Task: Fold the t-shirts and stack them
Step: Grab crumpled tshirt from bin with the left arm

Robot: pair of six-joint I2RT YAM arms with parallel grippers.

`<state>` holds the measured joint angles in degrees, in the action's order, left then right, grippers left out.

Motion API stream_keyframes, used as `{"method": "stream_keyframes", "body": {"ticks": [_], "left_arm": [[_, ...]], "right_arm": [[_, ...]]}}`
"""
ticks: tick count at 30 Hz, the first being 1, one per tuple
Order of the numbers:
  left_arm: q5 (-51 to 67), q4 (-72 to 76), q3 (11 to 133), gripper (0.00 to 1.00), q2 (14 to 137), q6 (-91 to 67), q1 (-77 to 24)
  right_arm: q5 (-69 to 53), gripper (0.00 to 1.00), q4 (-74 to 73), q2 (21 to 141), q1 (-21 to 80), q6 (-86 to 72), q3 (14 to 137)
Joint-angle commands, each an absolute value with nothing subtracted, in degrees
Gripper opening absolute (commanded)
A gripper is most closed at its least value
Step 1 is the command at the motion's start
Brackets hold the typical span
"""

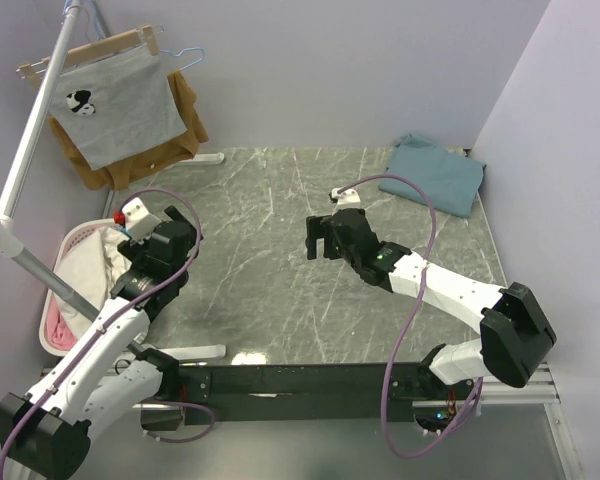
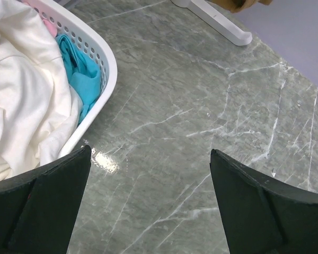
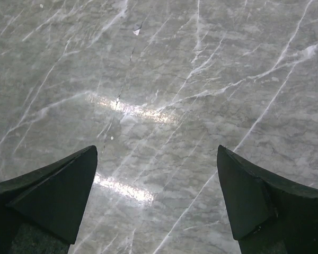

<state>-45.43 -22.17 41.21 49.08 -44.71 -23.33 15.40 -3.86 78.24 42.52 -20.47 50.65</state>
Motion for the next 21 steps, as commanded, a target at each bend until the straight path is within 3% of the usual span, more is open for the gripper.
{"method": "stream_keyframes", "body": {"ticks": [1, 14, 21], "left_arm": [[-46.58, -22.15, 41.13, 1.0, 49.13, -46.14, -23.47], [-52.2, -38.48, 51.14, 1.0, 66.43, -58.08, -19.61], [-56.42, -43.06, 50.37, 0.99, 64.17, -62.66, -12.41]], "right_arm": [[16.61, 1.0, -3.78, 79.62, 42.89, -19.34, 53.44], [19.42, 1.0, -4.14, 79.72, 42.8, -18.02, 52.39], [19.51, 1.0, -3.51, 79.89, 42.71, -16.53, 50.71]]}}
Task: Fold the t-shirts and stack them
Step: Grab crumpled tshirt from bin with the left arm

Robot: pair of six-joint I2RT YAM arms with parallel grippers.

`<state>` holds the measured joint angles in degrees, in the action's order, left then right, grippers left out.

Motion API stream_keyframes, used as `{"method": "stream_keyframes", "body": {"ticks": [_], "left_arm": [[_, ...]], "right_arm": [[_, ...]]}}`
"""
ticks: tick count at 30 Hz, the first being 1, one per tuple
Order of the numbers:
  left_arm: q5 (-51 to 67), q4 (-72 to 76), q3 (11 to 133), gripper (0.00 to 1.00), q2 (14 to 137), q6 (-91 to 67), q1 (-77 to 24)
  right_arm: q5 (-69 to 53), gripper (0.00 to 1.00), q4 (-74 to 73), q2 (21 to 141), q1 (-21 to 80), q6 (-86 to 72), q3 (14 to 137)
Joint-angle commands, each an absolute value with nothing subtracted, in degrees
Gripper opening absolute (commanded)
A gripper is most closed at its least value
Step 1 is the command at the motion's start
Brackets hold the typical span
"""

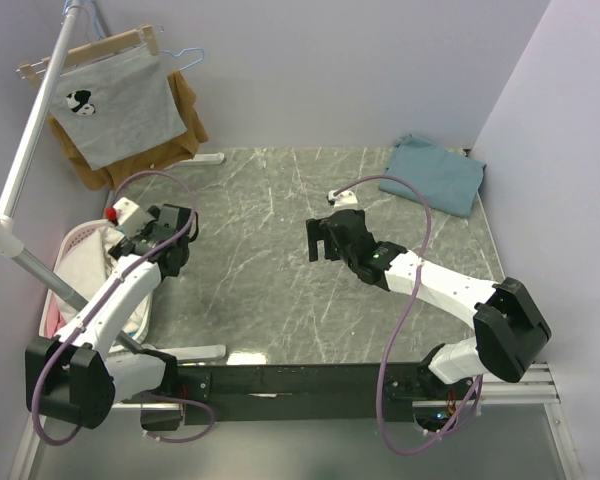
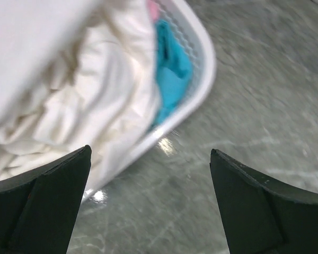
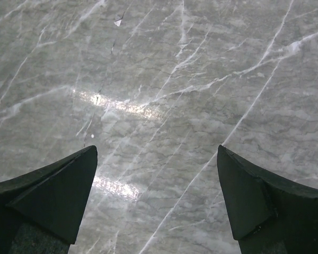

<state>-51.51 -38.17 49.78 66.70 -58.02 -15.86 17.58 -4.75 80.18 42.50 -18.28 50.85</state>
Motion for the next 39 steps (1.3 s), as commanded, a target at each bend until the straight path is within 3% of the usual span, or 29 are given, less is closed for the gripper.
{"method": "stream_keyframes", "body": {"ticks": [1, 6, 15, 26, 28, 30, 31, 32, 33, 39], "left_arm": [[-57.12, -43.41, 50.1, 0.99, 63.64, -63.71, -11.78], [-60.11, -44.9, 50.27, 0.99, 62.22, -65.21, -9.06], [-65.3, -62.75, 52.21, 1.0, 65.56, -85.59, -5.37], [-58.89, -52.86, 49.32, 0.99, 72.33, -78.33, 2.89], [-56.88, -50.63, 48.52, 0.83, 73.04, -74.98, 3.78], [-55.2, -47.03, 47.47, 0.53, 73.04, -71.48, 3.78], [-55.2, -46.59, 47.29, 0.43, 72.78, -71.28, 3.78], [-54.93, -46.06, 47.29, 0.25, 72.6, -70.93, 3.78], [-54.84, -45.79, 47.37, 0.01, 71.64, -69.27, 3.78], [-51.95, -40.81, 50.62, 0.01, 64.01, -58.84, 1.33]], "right_arm": [[19.69, 1.0, -3.78, 80.33, 42.8, -16.18, 50.8], [19.6, 1.0, -3.16, 81.21, 42.72, -14.85, 50.98], [18.99, 1.0, -1.85, 82.7, 42.71, -13.54, 50.54], [17.05, 1.0, -0.18, 82.44, 42.71, -13.62, 49.04], [17.49, 1.0, -0.18, 82.44, 42.54, -13.54, 48.96], [17.75, 1.0, -0.17, 82.35, 42.37, -13.45, 48.87], [17.84, 1.0, -0.18, 82.35, 42.19, -13.62, 48.87], [17.93, 1.0, -0.18, 82.35, 42.27, -13.62, 48.78], [17.93, 1.0, -0.09, 82.35, 42.19, -13.62, 48.78], [18.1, 1.0, -0.26, 83.41, 42.1, -13.8, 49.22]]}}
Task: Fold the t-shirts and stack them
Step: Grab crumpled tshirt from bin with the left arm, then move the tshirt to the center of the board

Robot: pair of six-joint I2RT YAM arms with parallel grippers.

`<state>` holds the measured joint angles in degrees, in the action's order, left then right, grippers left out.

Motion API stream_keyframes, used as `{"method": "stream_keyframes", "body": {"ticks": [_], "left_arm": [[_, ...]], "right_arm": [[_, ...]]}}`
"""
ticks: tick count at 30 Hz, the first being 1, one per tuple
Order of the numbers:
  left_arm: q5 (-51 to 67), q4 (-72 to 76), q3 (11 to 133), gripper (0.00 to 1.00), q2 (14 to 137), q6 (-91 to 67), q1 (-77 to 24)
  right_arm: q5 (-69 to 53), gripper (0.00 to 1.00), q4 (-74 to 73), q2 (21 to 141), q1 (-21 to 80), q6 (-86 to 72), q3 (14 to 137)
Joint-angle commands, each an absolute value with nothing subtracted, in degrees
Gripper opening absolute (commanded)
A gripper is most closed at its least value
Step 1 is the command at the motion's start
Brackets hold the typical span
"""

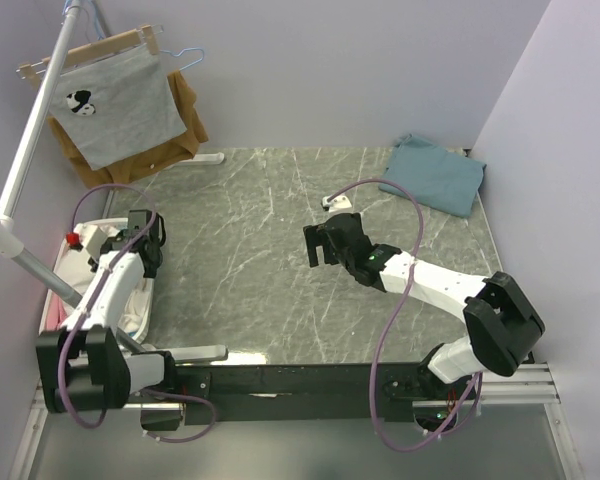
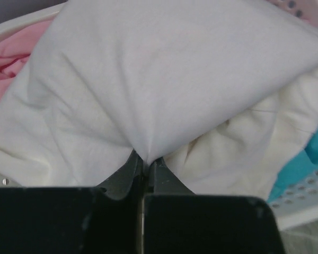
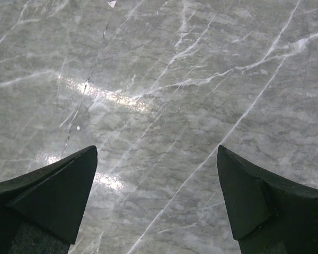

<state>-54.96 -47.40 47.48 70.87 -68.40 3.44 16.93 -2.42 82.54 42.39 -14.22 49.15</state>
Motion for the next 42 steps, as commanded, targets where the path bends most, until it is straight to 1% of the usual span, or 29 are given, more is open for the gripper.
{"method": "stream_keyframes", "body": {"ticks": [1, 2, 3, 4, 6, 7, 9, 10, 15, 17, 19, 21, 23, 24, 26, 27, 29, 30, 31, 32, 33, 34, 35, 37, 38, 42], "left_arm": [[-50.9, -39.22, 51.58, 0.01, 62.51, -56.62, 0.54], [-49.5, -37.11, 53.68, 0.01, 61.19, -53.9, -1.73], [-45.57, -35.09, 54.83, 0.01, 58.65, -48.31, -2.63], [-42.57, -28.8, 55.89, 0.01, 57.32, -45.12, -3.68], [-33.09, -23.31, 57.91, 0.01, 55.38, -37.22, -4.22], [-23.3, -19.98, 58.96, 0.01, 55.46, -35.7, -4.39], [-15.06, -19.51, 62.56, 0.01, 57.73, -33.14, -5.09], [-7.89, -18.99, 64.67, 0.01, 58.79, -32.09, -6.05], [-2.91, -16.45, 68.2, 0.01, 65.99, -26.47, -19.23], [1.29, -15.03, 68.73, 0.01, 68.19, -25.49, -24.22], [4.46, -13.36, 70.12, 0.01, 71.79, -24.44, -27.67], [5.27, -14.15, 71.71, 0.01, 75.91, -22.95, -33.47], [4.93, -15.38, 73.91, 0.01, 78.65, -21.89, -38.46], [4.14, -15.64, 74.18, 0.01, 80.75, -21.8, -39.63], [6.31, -14.68, 73.13, 0.01, 82.08, -22.49, -41.21], [6.24, -13.81, 72.25, 0.12, 82.35, -22.94, -41.74], [4.84, -10.82, 68.83, 0.29, 81.74, -24.77, -42.36], [3.79, -9.94, 67.51, 0.49, 80.43, -25.39, -42.36], [0.3, -9.24, 65.24, 0.57, 79.64, -25.84, -42.36], [-2.0, -8.1, 64.17, 0.69, 78.76, -26.54, -42.36], [-5.5, -8.09, 63.38, 0.89, 77.1, -26.8, -42.36], [-13.02, -8.52, 62.06, 0.98, 76.3, -27.42, -42.36], [-16.84, -8.7, 61.35, 0.99, 75.68, -27.42, -42.02], [-24.03, -9.49, 60.04, 0.99, 74.88, -27.68, -41.23], [-25.39, -10.8, 59.68, 0.99, 74.97, -29.43, -39.83], [-23.83, -12.74, 56.96, 1.0, 77.86, -36.29, -33.94]], "right_arm": [[18.11, 1.0, -0.44, 83.58, 42.19, -13.89, 49.31], [18.28, 1.0, -0.35, 83.67, 42.19, -13.97, 49.31], [18.46, 1.0, -0.53, 83.76, 42.1, -13.97, 49.31], [18.54, 1.0, -0.53, 83.67, 42.19, -14.06, 49.39], [18.72, 1.0, -0.88, 83.85, 42.19, -14.33, 49.57], [19.16, 1.0, -1.23, 83.93, 42.1, -14.33, 49.83], [20.56, 1.0, -2.02, 83.58, 42.1, -15.11, 50.18], [21.7, 1.0, -2.63, 83.32, 42.19, -15.55, 50.45], [32.42, 1.0, -6.23, 79.37, 42.01, -18.27, 51.24], [37.06, 1.0, -7.64, 77.44, 42.01, -19.59, 51.76], [41.38, 1.0, -11.5, 76.12, 41.66, -23.63, 52.73], [47.24, 1.0, -17.36, 74.54, 41.22, -28.88, 54.22], [49.73, 1.0, -20.99, 72.79, 40.26, -31.98, 55.1], [51.14, 1.0, -23.79, 72.16, 39.99, -33.99, 55.54], [52.29, 1.0, -25.66, 69.8, 39.64, -35.68, 55.46], [52.38, 1.0, -25.14, 68.74, 39.55, -34.99, 54.5], [50.54, 1.0, -24.18, 65.94, 39.46, -34.28, 53.27], [49.14, 1.0, -22.17, 65.14, 39.2, -32.71, 51.87], [44.43, 1.0, -20.5, 64.52, 38.94, -30.96, 51.16], [42.47, 1.0, -19.35, 63.9, 38.76, -29.81, 50.63], [41.23, 1.0, -18.99, 63.98, 38.76, -29.45, 50.45], [39.48, 1.0, -18.46, 64.25, 38.85, -28.66, 50.45], [33.46, 1.0, -17.59, 65.03, 38.85, -27.0, 50.45], [28.16, 1.0, -17.84, 66.79, 38.94, -23.91, 51.76], [21.25, 1.0, -17.67, 68.54, 39.02, -22.25, 52.12], [16.97, 0.99, -20.64, 72.5, 42.36, -16.27, 54.22]]}}
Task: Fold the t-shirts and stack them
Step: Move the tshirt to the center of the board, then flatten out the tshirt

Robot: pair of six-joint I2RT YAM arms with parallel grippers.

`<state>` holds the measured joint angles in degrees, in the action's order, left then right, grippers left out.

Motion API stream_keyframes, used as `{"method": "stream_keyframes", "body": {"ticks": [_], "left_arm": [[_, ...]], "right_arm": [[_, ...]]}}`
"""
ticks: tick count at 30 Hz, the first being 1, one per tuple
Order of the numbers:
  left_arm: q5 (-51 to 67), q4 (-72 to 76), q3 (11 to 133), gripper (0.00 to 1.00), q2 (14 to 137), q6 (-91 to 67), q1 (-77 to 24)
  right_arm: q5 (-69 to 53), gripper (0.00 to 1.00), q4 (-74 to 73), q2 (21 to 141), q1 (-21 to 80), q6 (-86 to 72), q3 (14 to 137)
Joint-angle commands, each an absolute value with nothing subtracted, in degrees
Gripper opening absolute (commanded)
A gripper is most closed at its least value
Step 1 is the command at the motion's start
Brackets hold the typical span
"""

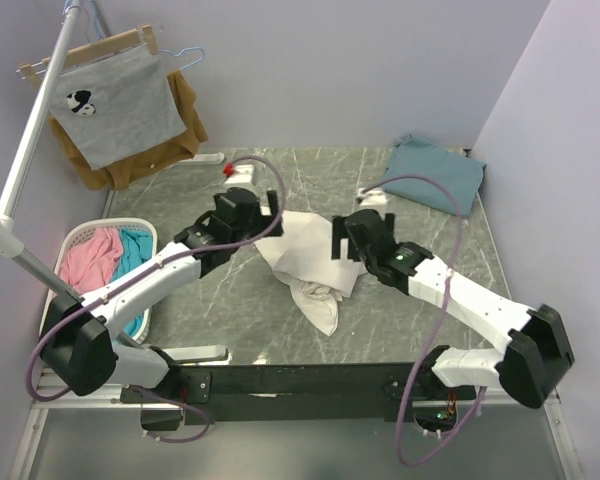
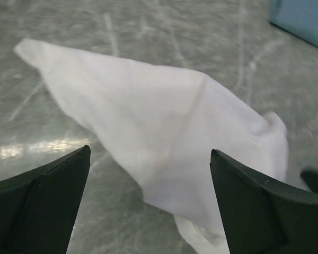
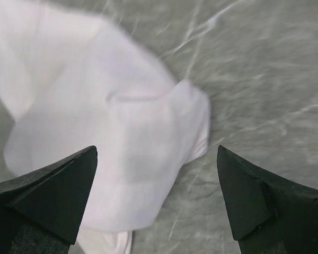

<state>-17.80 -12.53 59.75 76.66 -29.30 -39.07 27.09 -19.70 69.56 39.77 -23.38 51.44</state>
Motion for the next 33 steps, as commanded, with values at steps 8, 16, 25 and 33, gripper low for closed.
{"method": "stream_keyframes", "body": {"ticks": [8, 16, 25, 33], "left_arm": [[-18.1, -7.12, 49.65, 0.99, 81.2, -39.9, -27.16], [-16.44, -6.77, 49.66, 1.0, 84.03, -40.6, -26.28], [-14.77, -6.68, 47.29, 1.0, 80.34, -40.69, -22.42], [-12.92, -6.15, 45.35, 0.99, 77.87, -40.25, -19.78]], "right_arm": [[13.19, 0.99, -24.08, 76.19, 51.05, -10.64, 58.88], [16.95, 0.99, -30.67, 87.78, 59.76, -5.18, 66.62], [35.05, 0.96, -30.68, 96.4, 61.26, -7.56, 66.18], [43.33, 0.5, -27.78, 100.11, 60.3, -7.82, 69.78]]}}
